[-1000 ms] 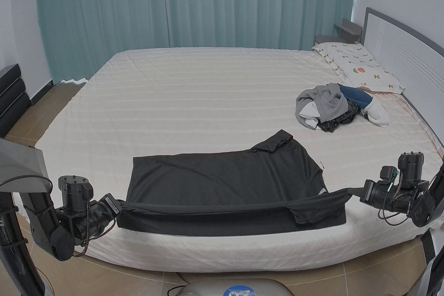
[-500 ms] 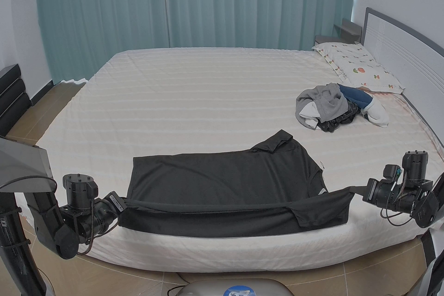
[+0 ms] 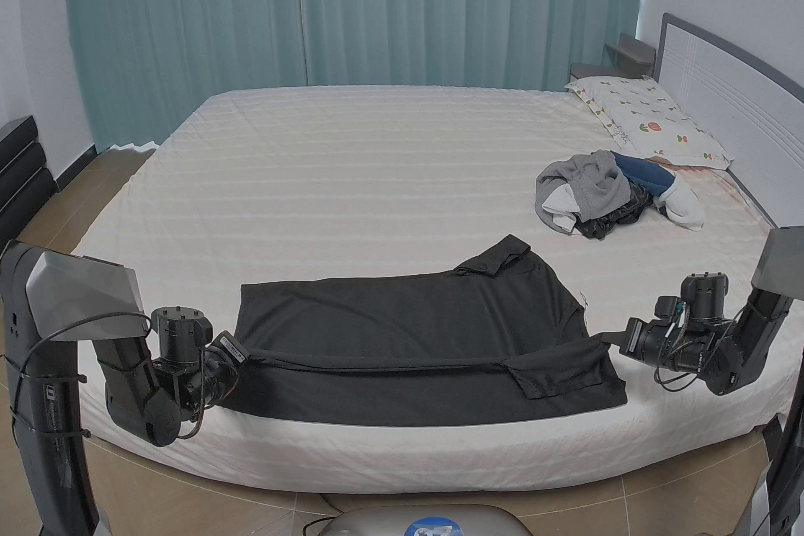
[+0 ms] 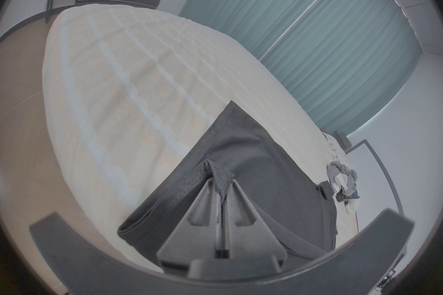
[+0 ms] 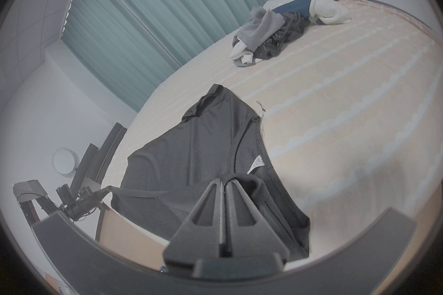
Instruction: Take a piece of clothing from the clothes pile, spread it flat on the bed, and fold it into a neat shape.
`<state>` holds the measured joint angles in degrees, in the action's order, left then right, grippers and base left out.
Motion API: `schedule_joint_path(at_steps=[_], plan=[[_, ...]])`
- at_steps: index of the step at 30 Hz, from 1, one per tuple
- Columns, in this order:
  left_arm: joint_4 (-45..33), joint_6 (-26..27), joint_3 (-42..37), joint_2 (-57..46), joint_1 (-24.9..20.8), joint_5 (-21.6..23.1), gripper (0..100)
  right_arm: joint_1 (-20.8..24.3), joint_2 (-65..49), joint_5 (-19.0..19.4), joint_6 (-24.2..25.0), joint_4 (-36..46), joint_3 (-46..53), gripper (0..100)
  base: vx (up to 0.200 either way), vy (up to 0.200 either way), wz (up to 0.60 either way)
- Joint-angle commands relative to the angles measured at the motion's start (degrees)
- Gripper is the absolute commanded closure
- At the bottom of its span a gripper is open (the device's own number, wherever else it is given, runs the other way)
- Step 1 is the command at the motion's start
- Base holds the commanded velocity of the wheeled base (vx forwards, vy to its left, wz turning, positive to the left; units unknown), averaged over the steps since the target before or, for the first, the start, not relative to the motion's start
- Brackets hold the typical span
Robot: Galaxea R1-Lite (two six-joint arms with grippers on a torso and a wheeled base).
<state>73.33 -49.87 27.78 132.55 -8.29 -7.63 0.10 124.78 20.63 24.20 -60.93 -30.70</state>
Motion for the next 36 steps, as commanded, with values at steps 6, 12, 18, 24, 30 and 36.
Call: schedule_joint_path(at_steps=[6,12,18,24,30,36], plan=[[0.0,-1.1,5.1,6.8,-0.2,-0.7,100,2.6,12.5,-4.5,0.2,-2.9,-5.7,0,0.000,0.000,0.00],[0.2,-4.0,5.4,6.1,-0.1,-0.8,0,2.7,10.4,-4.8,5.2,-10.4,-3.9,0,0.000,0.000,0.00],[0.1,-8.9,4.5,0.5,1.7,-0.5,0,1.9,5.9,-4.7,10.3,-17.0,0.1,0,0.000,0.000,0.00],[0.5,-8.9,-0.7,-7.5,2.7,1.1,0,1.4,1.0,-4.6,16.5,-18.9,7.3,0,0.000,0.000,0.00],[0.5,-9.6,-5.2,-11.3,5.2,7.3,0,1.2,-0.5,-0.9,33.0,-26.7,15.6,0,0.000,0.000,0.00],[0.5,-10.1,-7.5,-10.6,6.0,13.5,0,-0.4,1.3,4.1,36.3,-28.6,18.5,0,0.133,-0.100,0.00]])
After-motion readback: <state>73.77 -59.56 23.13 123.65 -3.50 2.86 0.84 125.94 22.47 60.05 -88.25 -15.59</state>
